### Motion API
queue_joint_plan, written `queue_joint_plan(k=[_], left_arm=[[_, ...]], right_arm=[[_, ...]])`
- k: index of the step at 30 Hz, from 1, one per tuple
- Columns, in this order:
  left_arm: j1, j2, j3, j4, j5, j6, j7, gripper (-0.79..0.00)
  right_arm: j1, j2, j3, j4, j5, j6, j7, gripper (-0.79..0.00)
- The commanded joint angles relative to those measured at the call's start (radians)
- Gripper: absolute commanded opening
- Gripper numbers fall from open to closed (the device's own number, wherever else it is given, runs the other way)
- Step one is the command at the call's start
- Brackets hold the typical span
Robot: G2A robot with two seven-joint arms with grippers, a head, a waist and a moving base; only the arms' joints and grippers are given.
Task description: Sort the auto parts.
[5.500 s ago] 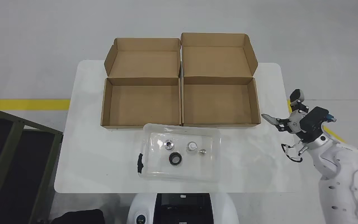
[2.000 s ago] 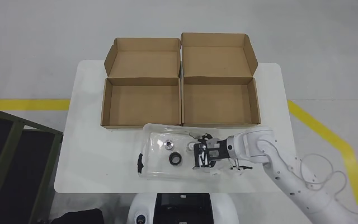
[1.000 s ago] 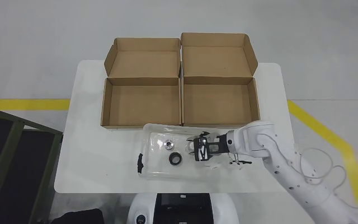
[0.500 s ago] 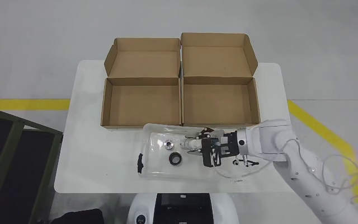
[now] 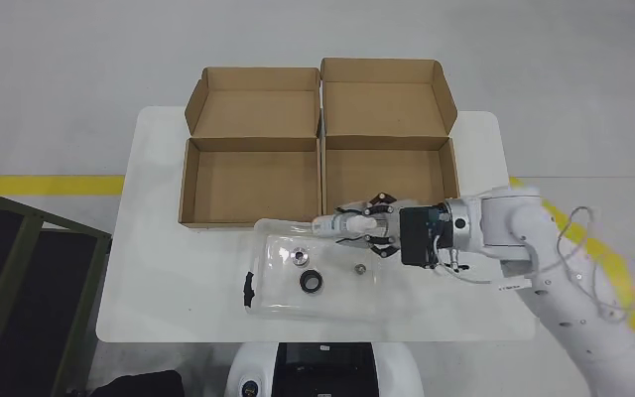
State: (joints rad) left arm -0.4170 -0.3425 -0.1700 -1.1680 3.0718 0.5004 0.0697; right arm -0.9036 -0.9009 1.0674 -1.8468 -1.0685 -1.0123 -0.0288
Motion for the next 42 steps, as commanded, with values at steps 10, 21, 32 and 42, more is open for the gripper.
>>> queue_joint_plan(k=[10, 21, 32, 42], left_arm=[[0.000, 0.000, 0.000, 0.000, 0.000, 0.000, 0.000, 0.000], [0.000, 0.000, 0.000, 0.000, 0.000, 0.000, 0.000, 0.000], [0.000, 0.000, 0.000, 0.000, 0.000, 0.000, 0.000, 0.000], [0.000, 0.000, 0.000, 0.000, 0.000, 0.000, 0.000, 0.000]], right_arm=[[-0.010, 0.012, 0.056, 0.056, 0.006, 0.000, -0.306, -0.785], [0.034, 0.031, 0.055, 0.106, -0.023, 0.000, -0.528, -0.785], [-0.010, 0.033, 0.105, 0.081, -0.072, 0.000, -0.752, -0.785], [-0.038, 0.025, 0.117, 0.068, -0.097, 0.000, -0.779, -0.785]])
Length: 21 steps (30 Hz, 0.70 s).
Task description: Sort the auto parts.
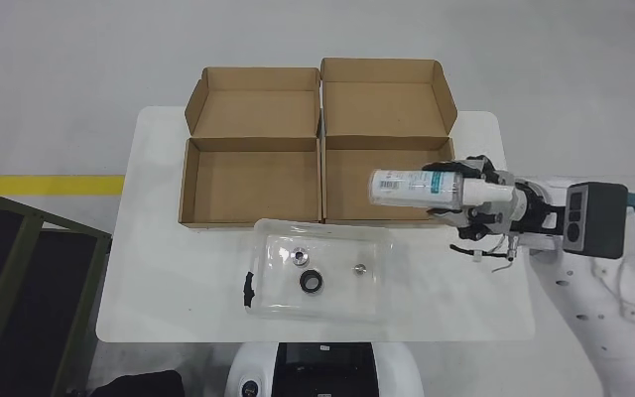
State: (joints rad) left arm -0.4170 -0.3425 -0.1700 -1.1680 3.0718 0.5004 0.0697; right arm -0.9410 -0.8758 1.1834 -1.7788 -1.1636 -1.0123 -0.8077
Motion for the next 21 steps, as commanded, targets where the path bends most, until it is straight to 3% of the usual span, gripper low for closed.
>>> queue_joint_plan(k=[1, 10, 21], left_arm=[[0.000, 0.000, 0.000, 0.000, 0.000, 0.000, 0.000, 0.000], [0.000, 0.000, 0.000, 0.000, 0.000, 0.000, 0.000, 0.000], [0.000, 0.000, 0.000, 0.000, 0.000, 0.000, 0.000, 0.000]], right_arm=[[-0.001, -0.001, 0.002, -0.001, -0.004, 0.000, 0.000, -0.785], [0.021, -0.005, -0.016, 0.034, -0.041, 0.000, 0.030, -0.785], [0.115, -0.016, -0.139, 0.164, -0.028, 0.000, 0.234, -0.785]])
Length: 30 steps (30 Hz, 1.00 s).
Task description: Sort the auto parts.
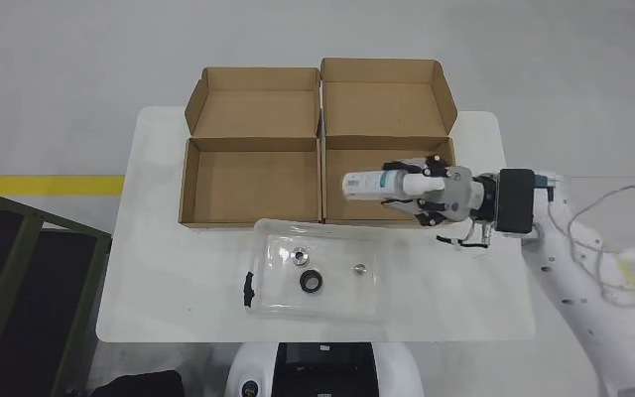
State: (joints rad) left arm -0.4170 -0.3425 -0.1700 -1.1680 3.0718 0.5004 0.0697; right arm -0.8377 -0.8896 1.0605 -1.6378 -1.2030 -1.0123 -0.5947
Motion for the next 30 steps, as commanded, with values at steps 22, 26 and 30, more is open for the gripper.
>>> queue_joint_plan(k=[22, 26, 30], left_arm=[[0.000, 0.000, 0.000, 0.000, 0.000, 0.000, 0.000, 0.000], [0.000, 0.000, 0.000, 0.000, 0.000, 0.000, 0.000, 0.000], [0.000, 0.000, 0.000, 0.000, 0.000, 0.000, 0.000, 0.000]], right_arm=[[0.200, -0.105, -0.247, 0.336, 0.154, 0.059, 0.411, -0.785], [0.218, -0.119, -0.267, 0.367, 0.161, 0.091, 0.493, -0.785], [0.235, -0.133, -0.282, 0.398, 0.170, 0.115, 0.551, -0.785]])
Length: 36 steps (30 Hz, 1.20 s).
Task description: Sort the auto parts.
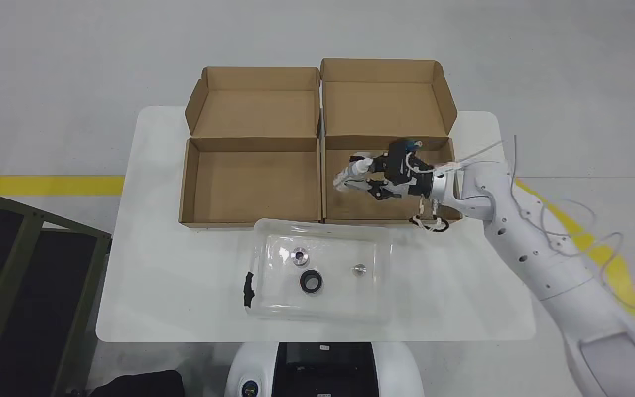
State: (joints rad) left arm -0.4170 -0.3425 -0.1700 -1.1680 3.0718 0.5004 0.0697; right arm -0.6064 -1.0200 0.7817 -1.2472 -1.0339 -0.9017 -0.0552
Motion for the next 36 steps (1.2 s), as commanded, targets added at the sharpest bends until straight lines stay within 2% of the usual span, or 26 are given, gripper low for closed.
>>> queue_joint_plan(k=[1, 8, 18, 21, 25, 27, 29, 30, 31, 36], left_arm=[[0.000, 0.000, 0.000, 0.000, 0.000, 0.000, 0.000, 0.000], [0.000, 0.000, 0.000, 0.000, 0.000, 0.000, 0.000, 0.000], [0.000, 0.000, 0.000, 0.000, 0.000, 0.000, 0.000, 0.000], [0.000, 0.000, 0.000, 0.000, 0.000, 0.000, 0.000, 0.000], [0.000, 0.000, 0.000, 0.000, 0.000, 0.000, 0.000, 0.000], [0.000, 0.000, 0.000, 0.000, 0.000, 0.000, 0.000, 0.000], [0.000, 0.000, 0.000, 0.000, 0.000, 0.000, 0.000, 0.000], [0.000, 0.000, 0.000, 0.000, 0.000, 0.000, 0.000, 0.000], [0.000, 0.000, 0.000, 0.000, 0.000, 0.000, 0.000, 0.000], [0.000, 0.000, 0.000, 0.000, 0.000, 0.000, 0.000, 0.000]], right_arm=[[0.007, -0.006, -0.006, 0.016, 0.004, 0.009, 0.021, -0.785], [0.035, -0.036, -0.041, 0.087, 0.004, 0.036, 0.068, -0.785], [0.084, -0.083, -0.086, 0.202, -0.021, 0.072, 0.074, -0.785], [0.090, -0.096, -0.098, 0.232, -0.033, 0.086, 0.071, -0.699], [0.093, -0.111, -0.111, 0.261, -0.047, 0.095, 0.057, -0.643], [0.095, -0.118, -0.115, 0.273, -0.056, 0.097, 0.051, -0.573], [0.097, -0.123, -0.117, 0.283, -0.064, 0.095, 0.046, -0.425], [0.098, -0.125, -0.117, 0.288, -0.066, 0.093, 0.044, -0.185], [0.099, -0.127, -0.117, 0.292, -0.070, 0.093, 0.040, 0.000], [0.101, -0.134, -0.113, 0.299, -0.088, 0.085, 0.026, 0.000]])
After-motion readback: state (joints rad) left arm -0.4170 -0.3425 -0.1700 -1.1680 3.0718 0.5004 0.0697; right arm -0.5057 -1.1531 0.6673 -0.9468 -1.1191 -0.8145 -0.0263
